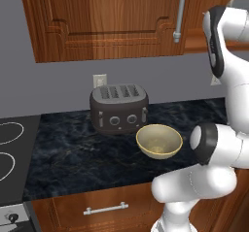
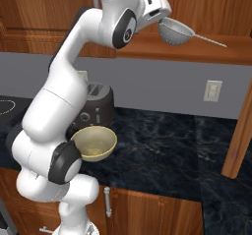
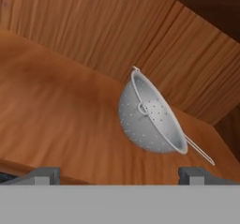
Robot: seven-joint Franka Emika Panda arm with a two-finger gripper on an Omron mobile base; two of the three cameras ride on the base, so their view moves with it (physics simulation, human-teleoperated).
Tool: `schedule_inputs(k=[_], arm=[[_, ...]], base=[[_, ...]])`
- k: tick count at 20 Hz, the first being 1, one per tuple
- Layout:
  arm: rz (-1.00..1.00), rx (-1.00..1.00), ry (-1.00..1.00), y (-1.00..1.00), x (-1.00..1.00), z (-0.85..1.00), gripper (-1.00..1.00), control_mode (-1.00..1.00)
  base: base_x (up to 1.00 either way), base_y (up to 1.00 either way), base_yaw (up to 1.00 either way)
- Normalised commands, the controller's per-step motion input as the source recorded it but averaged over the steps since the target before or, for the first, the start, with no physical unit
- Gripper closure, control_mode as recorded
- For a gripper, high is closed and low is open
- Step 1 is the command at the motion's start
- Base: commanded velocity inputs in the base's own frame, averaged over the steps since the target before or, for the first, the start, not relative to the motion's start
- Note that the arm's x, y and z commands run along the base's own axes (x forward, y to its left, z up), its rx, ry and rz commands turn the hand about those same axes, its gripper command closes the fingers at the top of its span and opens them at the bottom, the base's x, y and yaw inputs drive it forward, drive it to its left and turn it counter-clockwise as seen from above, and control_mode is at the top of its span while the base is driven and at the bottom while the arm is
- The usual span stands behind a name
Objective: Open the cabinet and setup a tea strainer by placing it in the bowl upright.
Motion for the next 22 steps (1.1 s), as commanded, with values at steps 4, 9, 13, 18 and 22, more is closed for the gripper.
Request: schedule_inputs(k=[4, 9, 13, 18, 22], arm=[[0.00, 0.00, 0.03, -0.01, 0.33, 0.00, -1.00, -1.00], [0.00, 0.00, 0.00, -0.14, 0.31, -0.03, -1.00, -1.00], [0.00, 0.00, 0.00, -0.27, 0.28, -0.01, -1.00, -1.00], [0.00, 0.00, 0.01, -0.28, 0.32, 0.00, -1.00, -1.00], [0.00, 0.00, 0.03, -0.14, 0.36, 0.00, -1.00, -1.00]], base=[[0.00, 0.00, 0.00], [0.00, 0.00, 0.00], [0.00, 0.00, 0.00], [0.00, 0.00, 0.00], [0.00, 0.00, 0.00]])
